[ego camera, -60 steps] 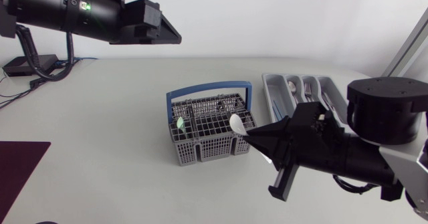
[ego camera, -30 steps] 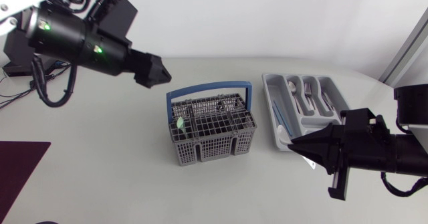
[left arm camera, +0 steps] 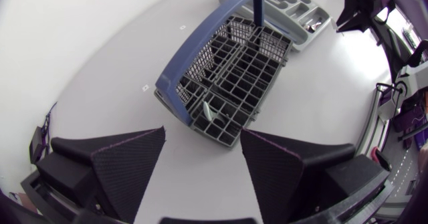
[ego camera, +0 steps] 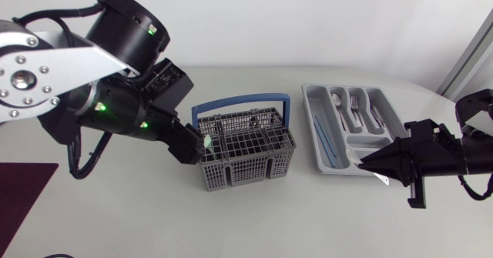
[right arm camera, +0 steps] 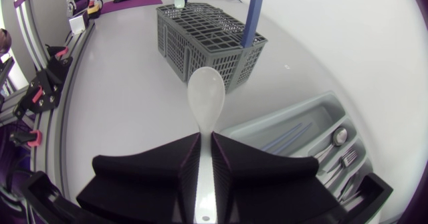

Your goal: Unload the cutlery basket into the drawer organizer.

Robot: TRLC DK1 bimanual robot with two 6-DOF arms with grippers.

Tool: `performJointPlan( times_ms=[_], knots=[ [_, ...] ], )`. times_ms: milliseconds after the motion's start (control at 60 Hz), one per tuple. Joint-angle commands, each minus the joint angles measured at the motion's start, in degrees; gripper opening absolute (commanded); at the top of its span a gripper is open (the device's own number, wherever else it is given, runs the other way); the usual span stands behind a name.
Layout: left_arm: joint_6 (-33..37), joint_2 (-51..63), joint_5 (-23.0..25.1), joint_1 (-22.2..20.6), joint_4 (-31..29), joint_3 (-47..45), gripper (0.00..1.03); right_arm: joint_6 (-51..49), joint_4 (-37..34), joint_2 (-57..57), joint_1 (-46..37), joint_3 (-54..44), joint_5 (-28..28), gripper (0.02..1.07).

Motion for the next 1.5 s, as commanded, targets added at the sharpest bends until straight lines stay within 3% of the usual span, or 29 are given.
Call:
performJointPlan(
  times_ms=[0, 283, 533, 750, 917, 1217, 1283, 1483],
  knots=[
    [0.21, -0.44, -1.83, -1.99, 0.85, -1.72, 0.89, -9.48, -3.18, 4.32, -2.44, 4.17, -0.01, 0.15],
    [-1.55, 3.43, -4.82, -4.27, 2.52, -1.98, 0.89, -22.58, -4.58, 19.52, -6.04, 14.54, 7.46, 0.15],
    [-2.42, 5.01, -5.79, -4.80, 4.10, -1.98, 0.89, -28.38, -5.37, 29.19, -7.89, 22.19, 15.02, 0.15],
    [-2.86, 5.98, -6.67, -4.98, 5.07, -1.81, 0.89, -29.43, -2.03, 31.39, -7.01, 22.19, 18.89, 0.16],
    [-3.04, 6.33, -7.02, -4.98, 5.86, -1.98, 0.89, -27.94, 2.98, 31.39, -6.13, 19.99, 19.68, 0.44],
    [-3.04, 7.12, -8.60, -5.42, 7.70, -2.07, 0.89, -20.64, 2.89, 27.08, -5.34, 19.99, 17.39, 0.75],
    [-3.04, 7.39, -10.09, -6.38, 8.14, -2.07, 0.89, -19.06, 1.66, 24.71, -5.25, 19.37, 16.07, 0.90],
    [-3.39, 9.23, -12.64, -8.14, 8.49, -1.46, 0.89, -14.75, -2.74, 17.67, -4.46, 17.18, 10.36, 0.94]
  ],
)
